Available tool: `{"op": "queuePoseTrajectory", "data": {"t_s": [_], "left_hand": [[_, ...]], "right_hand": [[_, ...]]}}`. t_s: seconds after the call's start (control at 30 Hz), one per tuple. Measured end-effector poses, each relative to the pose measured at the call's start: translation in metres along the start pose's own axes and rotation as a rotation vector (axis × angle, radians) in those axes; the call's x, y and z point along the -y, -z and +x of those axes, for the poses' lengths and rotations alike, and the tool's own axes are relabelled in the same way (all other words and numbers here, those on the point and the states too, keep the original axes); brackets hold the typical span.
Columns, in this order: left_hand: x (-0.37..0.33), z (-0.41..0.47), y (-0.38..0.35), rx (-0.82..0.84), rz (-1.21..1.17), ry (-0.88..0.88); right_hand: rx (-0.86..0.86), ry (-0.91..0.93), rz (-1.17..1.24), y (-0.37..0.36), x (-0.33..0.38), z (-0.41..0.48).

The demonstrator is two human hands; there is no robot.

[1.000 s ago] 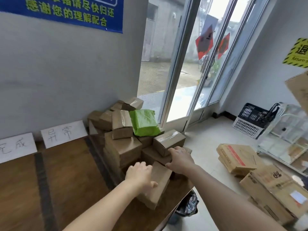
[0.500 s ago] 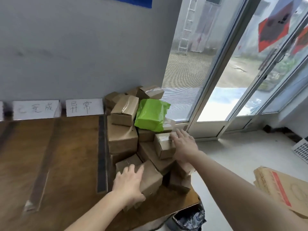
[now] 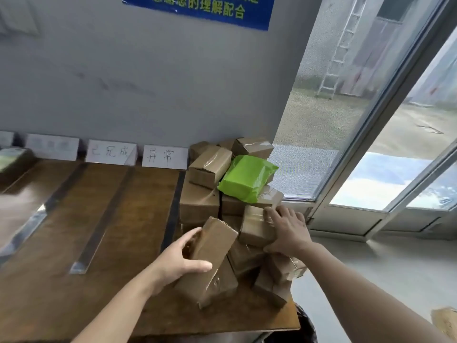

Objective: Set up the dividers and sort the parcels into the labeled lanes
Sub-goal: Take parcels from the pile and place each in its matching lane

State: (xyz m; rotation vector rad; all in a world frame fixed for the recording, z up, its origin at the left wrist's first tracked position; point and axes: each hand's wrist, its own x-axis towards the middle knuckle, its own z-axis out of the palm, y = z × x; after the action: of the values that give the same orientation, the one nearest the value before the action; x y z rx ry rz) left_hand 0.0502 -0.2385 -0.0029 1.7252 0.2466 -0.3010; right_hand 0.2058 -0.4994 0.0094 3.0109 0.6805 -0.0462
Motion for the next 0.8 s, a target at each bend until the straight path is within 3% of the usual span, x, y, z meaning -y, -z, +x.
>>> {"op": "queuePoseTrajectory", "data": {"t_s": [0.13,0.2,0.27,0.33,0.4,0.57,0.7,0.8], "left_hand": [[-0.003,-0.018,0.002,-0.016,-0.534,0.063],[-0.003,-0.026,0.001,0.000,-0.747,0.072],[-0.002,-0.033,-0.001,-0.005,-0.905,0.094],[0.000,-0.037,-0.003,-0.018,-1.041,0.102],[0.001,-0.043,-0.006,-0.032,-1.135,0.066],[0.010,-0.054,-0.008,-0.168,-1.108,-0.021],[0.017,-0.065,-0.009,-0.420,-1.009,-0.116],[0.021,-0.080,-0.006,-0.456,-0.854,-0.151]], "right_hand": [[-0.081,-0.004,0.260,0.019,0.008,-0.014],[-0.110,-0.056,0.669,0.030,0.018,-0.028],[-0.077,-0.113,1.258,0.040,0.033,-0.046],[0.070,-0.132,1.715,0.042,0.049,-0.059],[0.233,-0.138,1.964,0.039,0.064,-0.069],[0.388,-0.172,2.180,0.029,0.099,-0.076],[0.309,-0.213,2.096,0.024,0.120,-0.077],[0.227,-0.120,2.069,0.025,0.134,-0.081]]}}
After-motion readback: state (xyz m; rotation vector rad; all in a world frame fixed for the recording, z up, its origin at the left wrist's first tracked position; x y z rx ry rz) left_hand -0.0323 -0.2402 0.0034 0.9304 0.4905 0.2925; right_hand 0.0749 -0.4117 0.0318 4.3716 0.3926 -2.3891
